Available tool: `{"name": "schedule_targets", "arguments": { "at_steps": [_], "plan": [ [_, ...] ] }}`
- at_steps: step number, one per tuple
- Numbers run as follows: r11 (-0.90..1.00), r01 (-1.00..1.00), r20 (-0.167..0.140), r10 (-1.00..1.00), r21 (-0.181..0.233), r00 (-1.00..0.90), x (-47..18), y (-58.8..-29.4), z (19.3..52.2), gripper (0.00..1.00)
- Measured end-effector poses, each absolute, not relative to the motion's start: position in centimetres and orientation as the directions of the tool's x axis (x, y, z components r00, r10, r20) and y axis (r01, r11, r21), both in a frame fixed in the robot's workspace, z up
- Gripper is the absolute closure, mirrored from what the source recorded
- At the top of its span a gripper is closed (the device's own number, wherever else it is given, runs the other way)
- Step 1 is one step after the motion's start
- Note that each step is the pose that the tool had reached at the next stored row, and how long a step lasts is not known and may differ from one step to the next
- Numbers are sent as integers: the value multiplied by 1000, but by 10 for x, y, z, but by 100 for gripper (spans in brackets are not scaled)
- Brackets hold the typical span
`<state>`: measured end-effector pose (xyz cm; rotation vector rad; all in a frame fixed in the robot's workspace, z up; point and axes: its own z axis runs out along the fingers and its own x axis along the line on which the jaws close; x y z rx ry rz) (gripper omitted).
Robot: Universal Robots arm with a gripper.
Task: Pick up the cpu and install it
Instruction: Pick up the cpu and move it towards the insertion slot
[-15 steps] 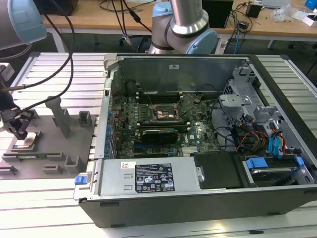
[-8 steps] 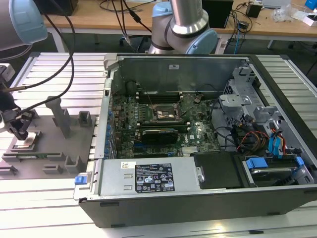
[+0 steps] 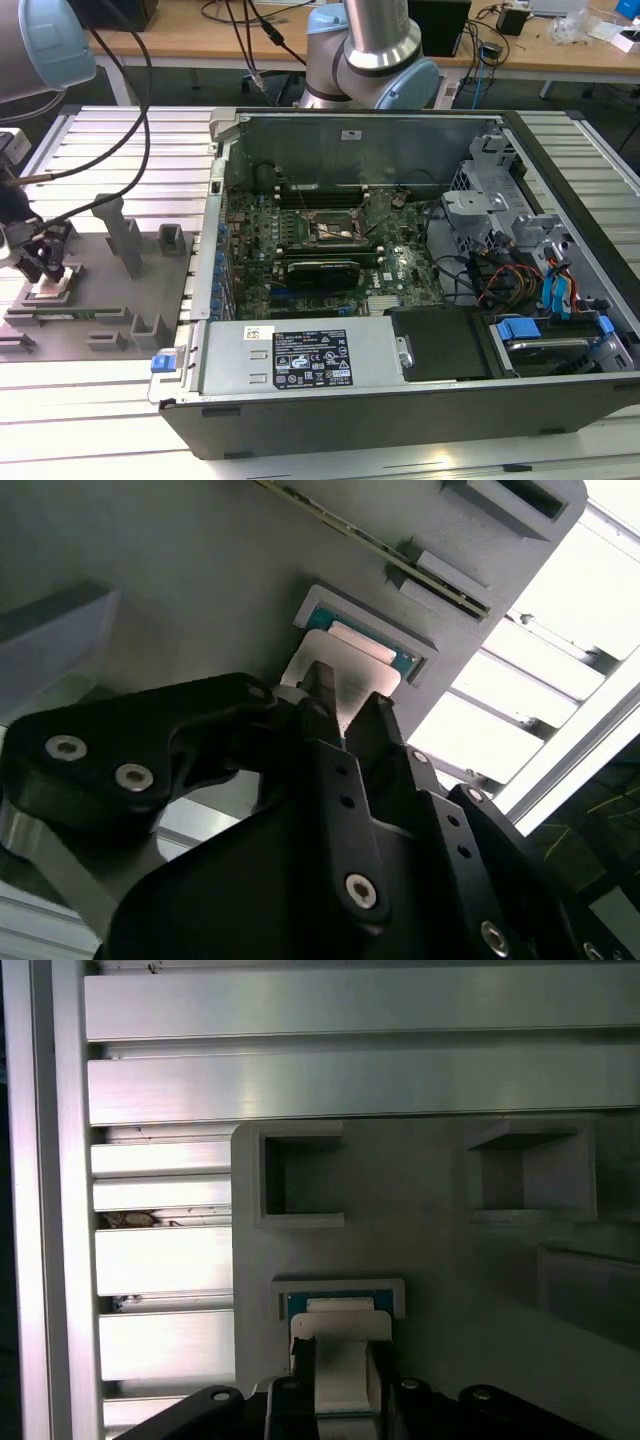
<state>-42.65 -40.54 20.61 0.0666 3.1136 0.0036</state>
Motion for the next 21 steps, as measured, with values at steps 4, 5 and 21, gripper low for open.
{"name": "schedule_targets", "arguments": {
  "at_steps": [4, 5, 21],
  "plan": [
    [999, 43, -27, 43, 3, -999, -426, -405, 206, 46],
    [999, 43, -27, 43, 3, -999, -426, -405, 206, 46],
    [999, 43, -27, 43, 3, -999, -426, -405, 204, 40]
  ]
}}
